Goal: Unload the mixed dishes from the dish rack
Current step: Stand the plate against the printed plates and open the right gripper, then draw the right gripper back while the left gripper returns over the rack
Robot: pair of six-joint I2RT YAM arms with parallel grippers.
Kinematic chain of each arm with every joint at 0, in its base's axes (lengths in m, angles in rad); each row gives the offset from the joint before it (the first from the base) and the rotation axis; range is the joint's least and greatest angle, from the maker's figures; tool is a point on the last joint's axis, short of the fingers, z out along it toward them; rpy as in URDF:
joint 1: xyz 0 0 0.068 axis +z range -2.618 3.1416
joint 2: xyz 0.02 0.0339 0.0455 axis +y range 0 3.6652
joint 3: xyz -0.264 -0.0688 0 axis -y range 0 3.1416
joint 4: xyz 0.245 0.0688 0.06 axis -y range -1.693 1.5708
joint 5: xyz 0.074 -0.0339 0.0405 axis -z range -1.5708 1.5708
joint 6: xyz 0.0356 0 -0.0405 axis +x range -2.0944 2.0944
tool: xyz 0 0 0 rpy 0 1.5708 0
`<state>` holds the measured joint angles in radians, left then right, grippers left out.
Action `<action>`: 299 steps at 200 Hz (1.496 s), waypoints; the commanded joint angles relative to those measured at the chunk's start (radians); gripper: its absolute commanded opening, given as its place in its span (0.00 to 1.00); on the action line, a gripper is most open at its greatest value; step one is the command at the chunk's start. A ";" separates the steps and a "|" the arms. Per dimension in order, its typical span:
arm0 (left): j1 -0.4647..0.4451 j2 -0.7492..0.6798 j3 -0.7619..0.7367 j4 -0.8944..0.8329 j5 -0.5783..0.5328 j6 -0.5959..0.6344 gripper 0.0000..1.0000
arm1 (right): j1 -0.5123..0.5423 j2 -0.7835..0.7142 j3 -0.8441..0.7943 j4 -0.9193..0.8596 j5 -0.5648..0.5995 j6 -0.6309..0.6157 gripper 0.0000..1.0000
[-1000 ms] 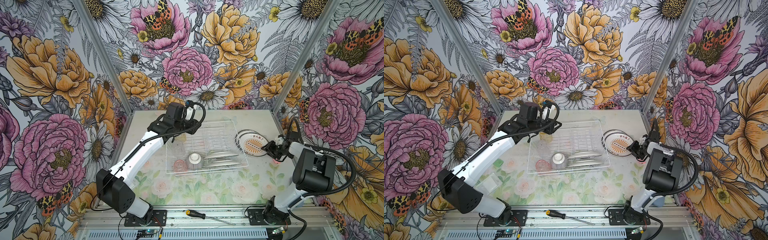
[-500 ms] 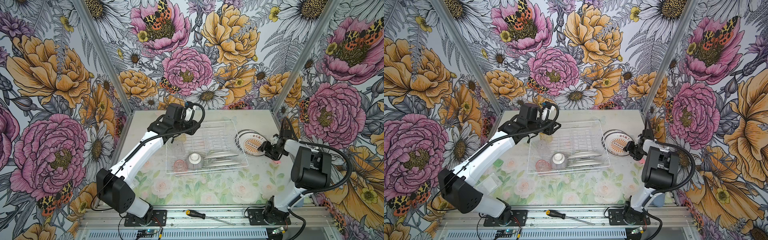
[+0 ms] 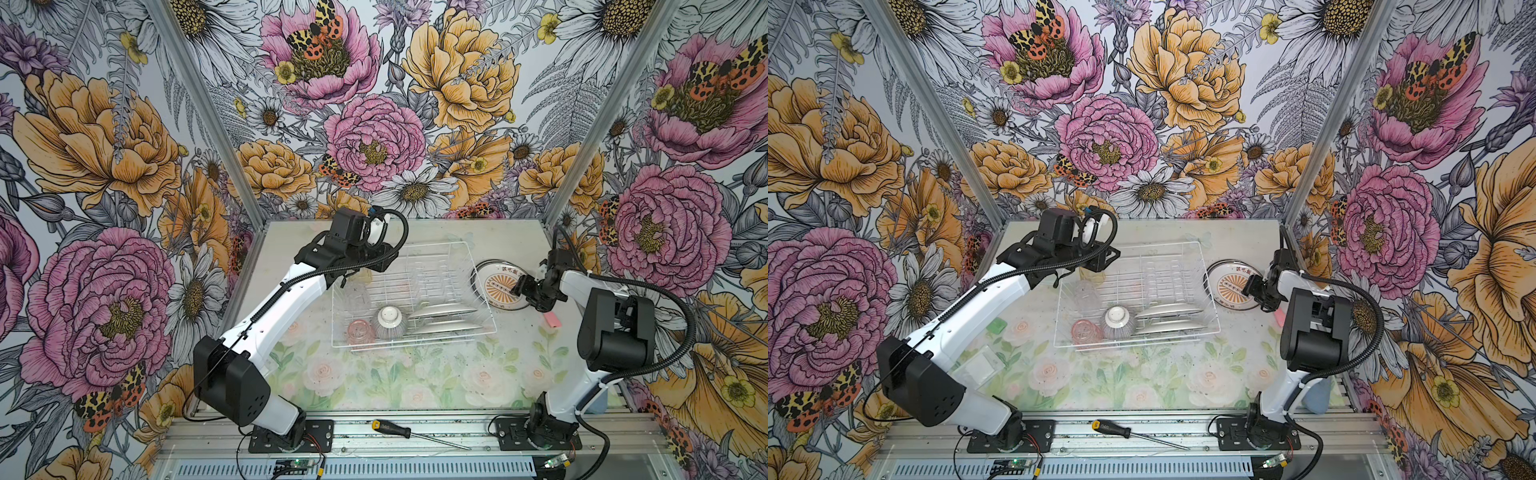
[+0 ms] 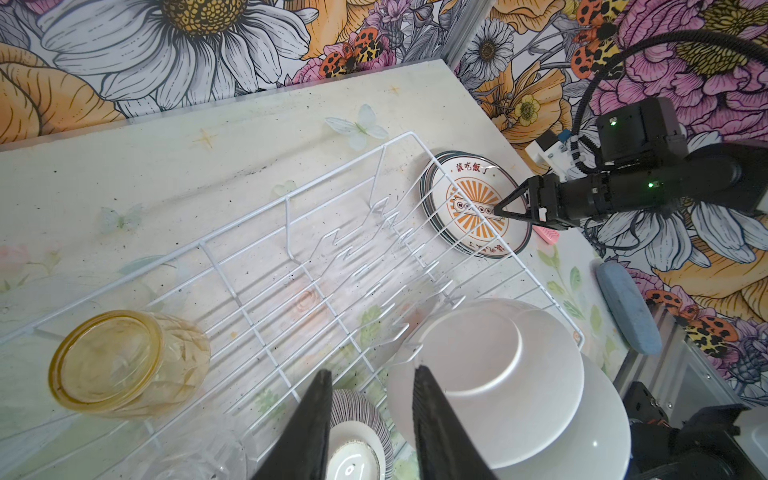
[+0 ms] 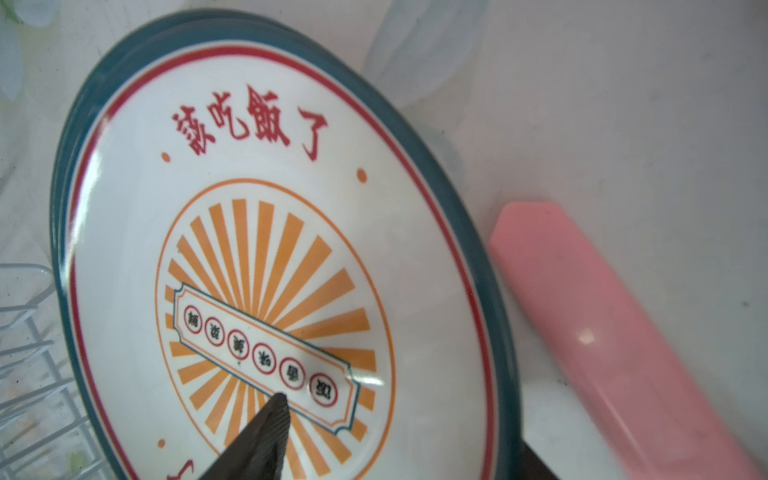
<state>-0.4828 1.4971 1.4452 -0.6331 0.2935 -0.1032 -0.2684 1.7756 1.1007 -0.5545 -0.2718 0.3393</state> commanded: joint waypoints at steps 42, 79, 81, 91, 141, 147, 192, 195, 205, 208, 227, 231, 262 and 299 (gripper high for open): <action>0.008 -0.019 -0.020 0.000 0.020 0.024 0.35 | 0.043 0.047 0.066 -0.046 0.081 -0.009 0.71; 0.008 -0.023 -0.027 -0.002 0.018 0.026 0.36 | 0.055 0.067 0.080 -0.058 0.095 -0.011 0.72; 0.008 -0.023 -0.028 -0.002 0.018 0.027 0.36 | 0.055 0.067 0.080 -0.058 0.095 -0.010 0.72; 0.008 -0.023 -0.028 -0.003 0.020 0.029 0.36 | 0.056 0.067 0.080 -0.058 0.095 -0.011 0.72; -0.056 -0.039 -0.020 -0.054 -0.002 0.106 0.37 | 0.004 -0.046 0.052 -0.061 0.085 -0.017 0.74; -0.075 -0.044 -0.022 -0.062 -0.016 0.122 0.37 | -0.010 -0.078 0.046 -0.061 0.080 -0.020 0.74; -0.363 -0.094 -0.047 -0.082 -0.248 0.341 0.40 | -0.017 -0.301 0.041 -0.132 0.051 -0.051 0.74; -0.381 -0.091 -0.042 -0.087 -0.258 0.349 0.40 | -0.011 -0.313 0.043 -0.138 0.051 -0.051 0.74; -0.425 -0.075 -0.020 -0.109 -0.277 0.369 0.40 | 0.018 -0.344 0.048 -0.163 0.048 -0.057 0.74; -0.439 -0.070 -0.013 -0.118 -0.280 0.374 0.40 | 0.027 -0.353 0.050 -0.168 0.047 -0.056 0.74; -0.503 -0.038 0.024 -0.159 -0.316 0.400 0.40 | 0.076 -0.403 0.048 -0.181 0.035 -0.046 0.74; -0.514 -0.029 0.031 -0.167 -0.329 0.406 0.40 | 0.084 -0.411 0.048 -0.182 0.032 -0.041 0.74; -0.581 0.034 0.074 -0.202 -0.413 0.445 0.40 | 0.123 -0.447 0.054 -0.183 0.008 -0.024 0.74; -0.599 0.112 0.126 -0.242 -0.425 0.484 0.46 | 0.127 -0.466 0.059 -0.183 0.000 -0.021 0.74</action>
<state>-1.0740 1.5723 1.5265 -0.8268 -0.0746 0.3286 -0.1471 1.3407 1.1378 -0.7269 -0.2565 0.3058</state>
